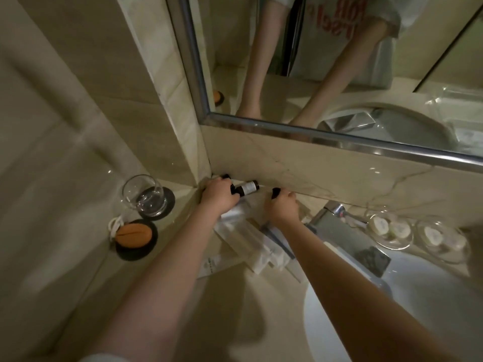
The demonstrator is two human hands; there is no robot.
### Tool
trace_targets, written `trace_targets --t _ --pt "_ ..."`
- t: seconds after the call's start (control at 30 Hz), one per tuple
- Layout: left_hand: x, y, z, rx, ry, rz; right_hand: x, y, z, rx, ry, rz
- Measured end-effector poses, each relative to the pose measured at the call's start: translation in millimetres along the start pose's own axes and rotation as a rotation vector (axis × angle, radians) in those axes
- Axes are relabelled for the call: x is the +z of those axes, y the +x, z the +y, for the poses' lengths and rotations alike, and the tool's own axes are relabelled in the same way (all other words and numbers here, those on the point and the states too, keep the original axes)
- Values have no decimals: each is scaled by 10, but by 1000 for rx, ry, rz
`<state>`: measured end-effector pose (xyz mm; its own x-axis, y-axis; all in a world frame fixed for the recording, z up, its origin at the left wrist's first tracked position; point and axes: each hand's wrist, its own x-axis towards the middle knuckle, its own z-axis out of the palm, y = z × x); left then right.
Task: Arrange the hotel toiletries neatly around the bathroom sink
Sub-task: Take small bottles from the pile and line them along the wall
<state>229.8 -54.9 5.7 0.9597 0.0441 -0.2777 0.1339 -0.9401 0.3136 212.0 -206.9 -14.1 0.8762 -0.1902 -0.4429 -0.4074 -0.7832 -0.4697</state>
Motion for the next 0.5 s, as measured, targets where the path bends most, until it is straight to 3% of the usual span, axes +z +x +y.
trace_targets --t 0.37,0.5 --pt "320 389 177 60 153 -69 36 336 33 143 67 -59" --pt "315 364 199 74 178 -26 8 250 38 79 212 54"
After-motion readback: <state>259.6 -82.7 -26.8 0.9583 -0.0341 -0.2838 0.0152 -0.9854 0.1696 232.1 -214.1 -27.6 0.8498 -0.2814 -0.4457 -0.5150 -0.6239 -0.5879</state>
